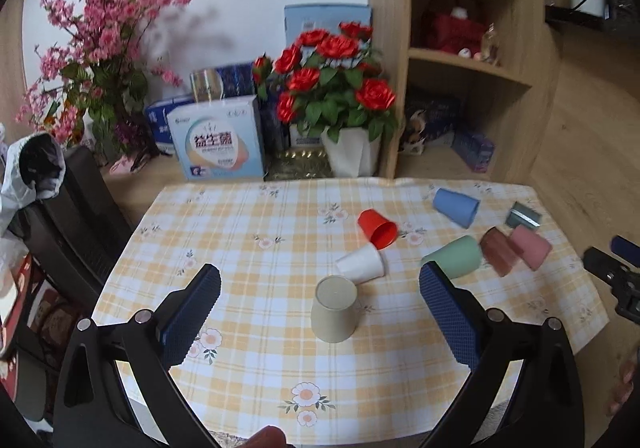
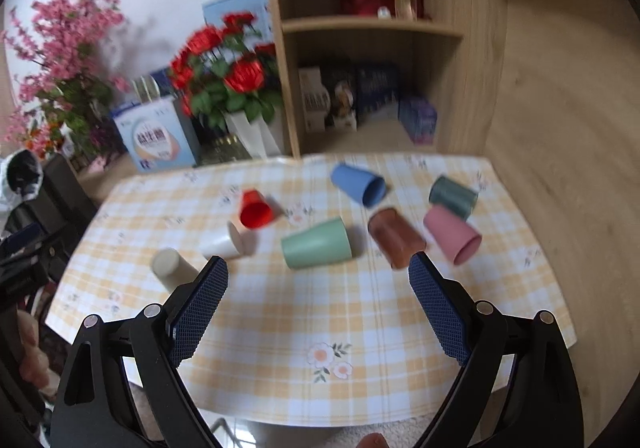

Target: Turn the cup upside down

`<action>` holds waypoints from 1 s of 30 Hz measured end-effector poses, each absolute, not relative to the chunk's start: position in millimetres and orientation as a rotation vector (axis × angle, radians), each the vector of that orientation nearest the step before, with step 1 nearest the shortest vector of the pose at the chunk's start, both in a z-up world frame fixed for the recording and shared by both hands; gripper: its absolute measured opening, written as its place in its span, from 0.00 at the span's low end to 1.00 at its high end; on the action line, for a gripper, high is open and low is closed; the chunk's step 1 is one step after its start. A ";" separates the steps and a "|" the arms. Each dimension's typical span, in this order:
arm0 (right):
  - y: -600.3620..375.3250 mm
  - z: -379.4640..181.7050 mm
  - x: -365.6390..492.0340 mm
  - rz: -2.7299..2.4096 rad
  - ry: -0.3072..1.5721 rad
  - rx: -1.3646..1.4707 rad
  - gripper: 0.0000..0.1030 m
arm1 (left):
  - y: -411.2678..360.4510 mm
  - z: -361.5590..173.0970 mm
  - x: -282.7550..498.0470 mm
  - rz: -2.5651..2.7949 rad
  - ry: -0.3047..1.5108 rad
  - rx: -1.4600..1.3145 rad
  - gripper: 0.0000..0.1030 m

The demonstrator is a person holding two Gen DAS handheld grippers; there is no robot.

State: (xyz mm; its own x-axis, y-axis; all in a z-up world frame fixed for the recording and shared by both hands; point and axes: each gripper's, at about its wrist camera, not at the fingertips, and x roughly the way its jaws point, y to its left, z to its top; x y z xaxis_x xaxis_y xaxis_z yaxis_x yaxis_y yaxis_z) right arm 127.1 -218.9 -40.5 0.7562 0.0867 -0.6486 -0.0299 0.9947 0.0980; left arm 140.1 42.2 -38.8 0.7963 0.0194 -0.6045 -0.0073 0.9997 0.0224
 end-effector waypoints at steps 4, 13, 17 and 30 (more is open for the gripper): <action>-211.0 -15.5 103.2 0.058 0.667 0.060 0.86 | 39.4 -16.3 108.4 0.006 0.603 0.000 0.94; -209.0 9.6 56.4 0.021 0.582 0.032 0.86 | 31.8 5.1 62.5 -0.024 0.531 -0.009 0.94; -213.5 12.0 50.5 0.012 0.572 0.038 0.86 | 21.9 11.9 53.5 -0.017 0.495 0.024 0.94; -221.2 15.8 42.5 0.008 0.547 0.060 0.86 | 15.8 20.0 44.6 -0.046 0.483 0.013 0.94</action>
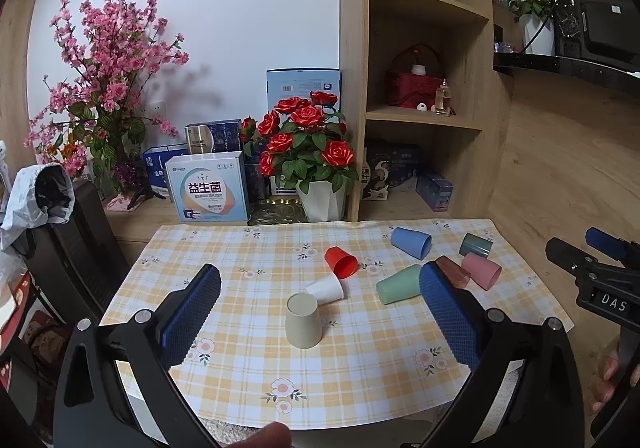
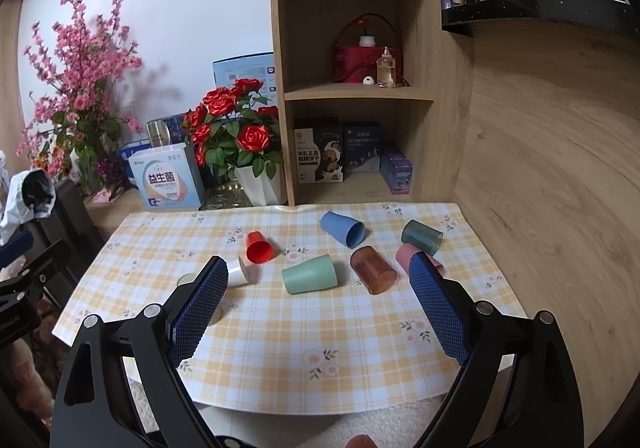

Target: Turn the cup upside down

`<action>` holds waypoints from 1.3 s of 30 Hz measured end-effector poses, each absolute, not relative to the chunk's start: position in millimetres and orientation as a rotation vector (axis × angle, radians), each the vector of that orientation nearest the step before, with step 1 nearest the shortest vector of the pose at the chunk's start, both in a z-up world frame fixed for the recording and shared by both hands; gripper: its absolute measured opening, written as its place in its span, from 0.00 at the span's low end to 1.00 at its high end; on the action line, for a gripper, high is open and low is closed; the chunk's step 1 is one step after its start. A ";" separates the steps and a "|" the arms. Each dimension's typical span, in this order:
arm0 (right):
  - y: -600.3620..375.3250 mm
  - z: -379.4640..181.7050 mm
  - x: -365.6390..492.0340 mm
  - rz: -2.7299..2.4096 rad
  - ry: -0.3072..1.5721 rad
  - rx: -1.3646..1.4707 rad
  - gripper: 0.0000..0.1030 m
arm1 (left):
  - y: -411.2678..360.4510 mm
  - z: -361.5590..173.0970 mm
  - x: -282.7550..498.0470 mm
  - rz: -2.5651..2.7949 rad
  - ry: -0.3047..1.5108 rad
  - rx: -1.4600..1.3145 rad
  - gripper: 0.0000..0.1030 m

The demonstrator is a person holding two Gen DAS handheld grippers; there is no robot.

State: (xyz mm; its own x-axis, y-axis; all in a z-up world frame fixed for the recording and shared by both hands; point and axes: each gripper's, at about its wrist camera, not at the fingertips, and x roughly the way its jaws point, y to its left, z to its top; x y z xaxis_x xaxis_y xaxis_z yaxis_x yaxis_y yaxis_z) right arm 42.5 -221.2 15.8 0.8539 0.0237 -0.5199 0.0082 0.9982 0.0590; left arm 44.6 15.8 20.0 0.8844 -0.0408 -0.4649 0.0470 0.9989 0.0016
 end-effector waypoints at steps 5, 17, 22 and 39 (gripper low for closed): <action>-221.5 15.6 41.8 0.008 0.551 0.061 0.86 | 15.8 19.3 44.2 -0.076 0.494 -0.004 0.94; -221.6 15.9 40.8 0.007 0.551 0.062 0.86 | 14.7 19.9 41.6 -0.088 0.500 -0.009 0.94; -222.2 13.6 39.5 0.003 0.551 0.066 0.86 | 14.2 21.0 41.1 -0.090 0.497 -0.006 0.94; -222.7 13.3 39.8 0.000 0.549 0.067 0.86 | 13.3 24.8 39.8 -0.082 0.493 -0.013 0.94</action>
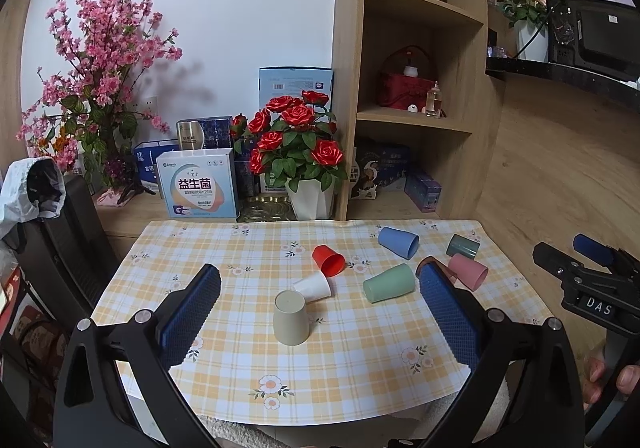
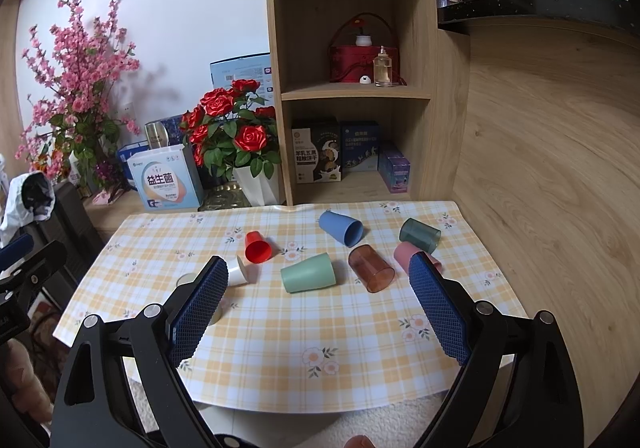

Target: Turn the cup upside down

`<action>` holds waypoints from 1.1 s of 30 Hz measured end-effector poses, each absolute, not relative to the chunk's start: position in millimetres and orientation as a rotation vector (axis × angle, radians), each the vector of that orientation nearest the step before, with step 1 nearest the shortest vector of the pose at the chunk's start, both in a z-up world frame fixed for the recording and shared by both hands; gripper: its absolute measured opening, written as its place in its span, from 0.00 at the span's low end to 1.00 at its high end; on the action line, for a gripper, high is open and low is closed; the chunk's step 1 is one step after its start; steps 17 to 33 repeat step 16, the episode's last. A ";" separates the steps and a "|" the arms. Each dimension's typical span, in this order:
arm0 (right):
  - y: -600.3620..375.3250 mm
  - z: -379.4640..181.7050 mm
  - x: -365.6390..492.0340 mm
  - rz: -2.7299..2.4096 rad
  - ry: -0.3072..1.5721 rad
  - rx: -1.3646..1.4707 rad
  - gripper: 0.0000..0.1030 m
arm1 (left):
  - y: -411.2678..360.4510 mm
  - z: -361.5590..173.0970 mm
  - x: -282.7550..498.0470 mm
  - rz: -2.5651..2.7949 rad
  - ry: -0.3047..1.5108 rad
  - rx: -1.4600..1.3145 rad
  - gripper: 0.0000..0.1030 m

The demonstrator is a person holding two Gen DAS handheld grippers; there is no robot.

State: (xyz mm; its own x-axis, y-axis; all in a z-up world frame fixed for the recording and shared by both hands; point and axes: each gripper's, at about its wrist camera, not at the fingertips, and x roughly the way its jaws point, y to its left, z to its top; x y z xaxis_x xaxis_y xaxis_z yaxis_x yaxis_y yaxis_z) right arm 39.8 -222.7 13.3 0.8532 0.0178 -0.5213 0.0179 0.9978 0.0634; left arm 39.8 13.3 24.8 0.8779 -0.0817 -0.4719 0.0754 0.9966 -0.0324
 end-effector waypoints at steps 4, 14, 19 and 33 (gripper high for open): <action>-223.0 14.9 39.6 -0.001 0.548 0.068 0.86 | 13.0 25.6 40.2 -0.079 0.489 -0.013 0.94; -223.0 14.7 39.6 -0.001 0.548 0.068 0.86 | 14.9 26.6 40.1 -0.045 0.477 -0.014 0.94; -223.1 14.6 39.5 -0.001 0.549 0.068 0.86 | 16.2 27.2 39.9 -0.034 0.472 -0.017 0.94; -223.1 14.6 39.5 -0.001 0.549 0.068 0.86 | 16.2 27.2 39.9 -0.034 0.472 -0.017 0.94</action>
